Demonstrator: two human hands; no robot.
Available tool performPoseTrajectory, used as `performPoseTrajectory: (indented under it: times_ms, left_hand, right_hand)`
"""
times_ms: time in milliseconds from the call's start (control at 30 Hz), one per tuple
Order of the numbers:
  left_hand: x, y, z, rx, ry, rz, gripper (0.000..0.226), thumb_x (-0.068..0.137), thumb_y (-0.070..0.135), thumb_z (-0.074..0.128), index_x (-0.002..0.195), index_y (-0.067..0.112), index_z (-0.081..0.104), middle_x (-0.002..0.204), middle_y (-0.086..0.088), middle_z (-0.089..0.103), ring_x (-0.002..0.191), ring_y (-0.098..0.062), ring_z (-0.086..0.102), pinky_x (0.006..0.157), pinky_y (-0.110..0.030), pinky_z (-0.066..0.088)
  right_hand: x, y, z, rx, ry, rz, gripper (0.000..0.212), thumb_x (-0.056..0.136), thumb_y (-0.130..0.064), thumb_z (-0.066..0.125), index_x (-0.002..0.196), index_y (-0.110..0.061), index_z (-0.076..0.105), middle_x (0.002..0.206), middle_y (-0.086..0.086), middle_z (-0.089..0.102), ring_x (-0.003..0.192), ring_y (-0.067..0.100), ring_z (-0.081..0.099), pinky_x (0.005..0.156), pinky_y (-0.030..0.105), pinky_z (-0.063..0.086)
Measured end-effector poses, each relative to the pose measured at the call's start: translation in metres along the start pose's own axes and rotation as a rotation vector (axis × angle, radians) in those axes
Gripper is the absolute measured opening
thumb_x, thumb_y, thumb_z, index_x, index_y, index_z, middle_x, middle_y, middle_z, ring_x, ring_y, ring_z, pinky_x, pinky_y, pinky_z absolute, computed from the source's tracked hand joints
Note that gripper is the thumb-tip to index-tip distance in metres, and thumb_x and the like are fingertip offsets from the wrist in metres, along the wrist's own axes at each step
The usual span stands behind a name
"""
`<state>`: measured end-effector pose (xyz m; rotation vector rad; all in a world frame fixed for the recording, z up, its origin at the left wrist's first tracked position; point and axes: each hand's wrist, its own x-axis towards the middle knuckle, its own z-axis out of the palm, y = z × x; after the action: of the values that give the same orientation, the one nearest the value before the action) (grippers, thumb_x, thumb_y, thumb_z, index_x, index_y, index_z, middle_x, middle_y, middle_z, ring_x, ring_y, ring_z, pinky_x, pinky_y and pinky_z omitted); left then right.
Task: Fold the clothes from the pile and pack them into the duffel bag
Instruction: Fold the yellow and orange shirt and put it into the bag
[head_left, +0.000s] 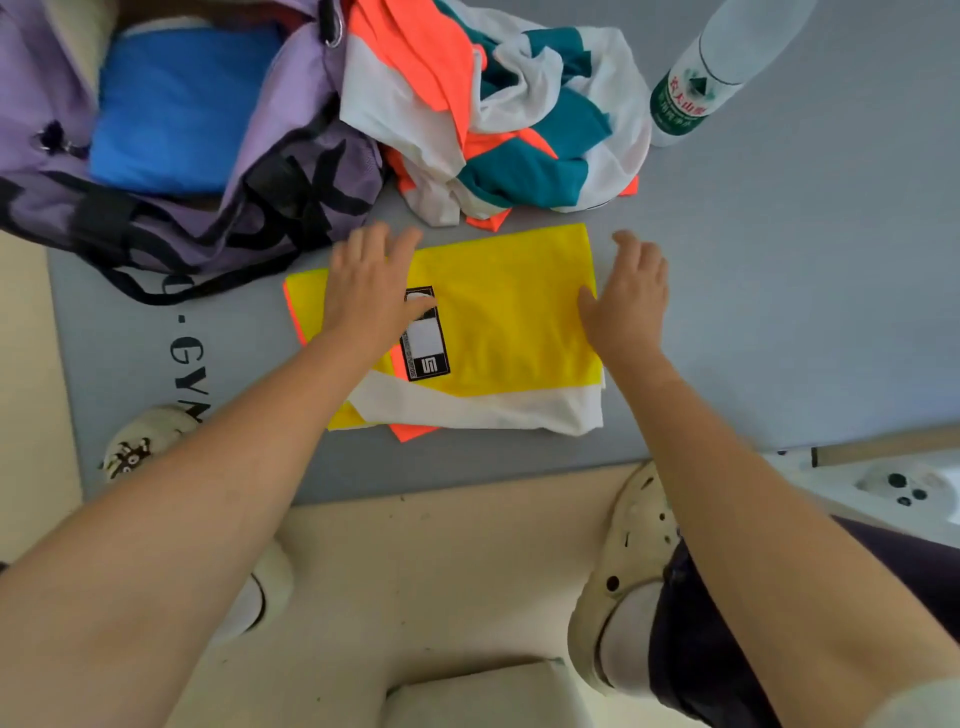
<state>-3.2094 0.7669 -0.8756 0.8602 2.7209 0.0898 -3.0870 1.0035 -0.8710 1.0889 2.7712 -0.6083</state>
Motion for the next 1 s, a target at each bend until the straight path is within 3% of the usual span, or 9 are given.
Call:
performPoseTrajectory:
  times_ms: [100,200,400,567,633,700,767,833,1000]
  left_hand:
    - [-0.032,0.007,0.013,-0.010,0.027,0.055,0.061,0.083,0.045,0.069,0.133,0.014,0.051,0.130,-0.015,0.048,0.119,-0.035,0.044,0.099,-0.045,0.035]
    - [-0.065,0.021,0.028,-0.032,-0.060,-0.018,0.053,0.085,0.049,0.067,0.125,0.016,0.056,0.114,-0.010,0.055,0.106,-0.031,0.049,0.090,-0.041,0.035]
    - [-0.097,0.032,0.033,-0.020,-0.233,-0.087,0.041,0.090,0.054,0.057,0.101,0.015,0.059,0.105,-0.007,0.054,0.102,-0.027,0.048,0.075,-0.038,0.039]
    - [-0.110,0.030,0.022,-0.061,-0.394,-0.210,0.057,0.096,0.061,0.038,0.060,0.018,0.045,0.066,-0.001,0.051,0.058,-0.019,0.046,0.049,-0.027,0.028]
    - [-0.114,0.026,0.021,-0.087,-0.296,-0.238,0.043,0.099,0.049,0.042,0.073,0.017,0.055,0.077,-0.004,0.060,0.069,-0.023,0.055,0.053,-0.029,0.033]
    - [-0.119,0.020,0.023,-0.088,-0.152,-0.234,0.029,0.096,0.039,0.053,0.112,0.016,0.060,0.110,-0.010,0.059,0.102,-0.029,0.055,0.067,-0.037,0.043]
    - [-0.119,0.018,0.027,-0.068,-0.153,-0.218,0.056,0.092,0.041,0.059,0.142,0.023,0.041,0.141,-0.015,0.041,0.128,-0.033,0.039,0.087,-0.042,0.046]
    - [-0.118,0.016,0.032,-0.092,-0.223,-0.233,0.075,0.090,0.050,0.060,0.152,0.030,0.024,0.157,-0.016,0.019,0.143,-0.037,0.021,0.105,-0.048,0.037]
    - [-0.129,0.000,0.053,-0.139,-0.322,-0.195,0.115,0.073,0.069,0.068,0.154,0.038,-0.009,0.162,-0.005,-0.022,0.149,-0.029,-0.018,0.120,-0.049,0.006]
  right_hand:
    - [-0.025,0.014,0.005,0.159,-0.127,0.191,0.033,0.088,-0.025,0.064,0.114,-0.010,0.051,0.109,0.011,0.058,0.103,0.031,0.056,0.082,0.040,0.045]
    - [-0.050,0.026,0.014,0.247,-0.264,0.311,0.033,0.088,-0.038,0.066,0.091,-0.011,0.047,0.079,0.002,0.051,0.079,0.027,0.054,0.055,0.032,0.034]
    - [-0.068,0.036,0.021,0.171,-0.324,0.425,0.053,0.079,-0.052,0.073,0.097,-0.005,0.054,0.097,0.012,0.055,0.089,0.028,0.055,0.071,0.039,0.042]
    - [-0.067,0.035,0.013,0.197,-0.292,0.327,0.043,0.086,-0.040,0.070,0.064,-0.019,0.039,0.066,0.001,0.045,0.068,0.025,0.047,0.050,0.030,0.024]
    - [-0.070,0.035,0.011,0.226,-0.198,0.294,0.038,0.087,-0.033,0.069,0.068,-0.019,0.040,0.069,0.001,0.046,0.067,0.024,0.047,0.049,0.027,0.024]
    - [-0.073,0.034,0.010,0.239,-0.179,0.290,0.035,0.088,-0.032,0.068,0.071,-0.018,0.042,0.068,0.000,0.047,0.065,0.022,0.046,0.049,0.027,0.024]
    - [-0.074,0.034,0.010,0.239,-0.265,0.309,0.040,0.087,-0.035,0.070,0.068,-0.017,0.039,0.063,0.000,0.043,0.057,0.017,0.041,0.048,0.029,0.024]
    - [-0.074,0.037,0.008,0.214,-0.344,0.304,0.047,0.086,-0.036,0.071,0.062,-0.017,0.035,0.058,0.001,0.038,0.053,0.015,0.036,0.047,0.031,0.022]
    - [-0.070,0.052,0.005,0.260,-0.289,0.313,0.046,0.087,-0.033,0.070,0.061,-0.017,0.036,0.059,0.001,0.038,0.057,0.019,0.036,0.048,0.032,0.024]
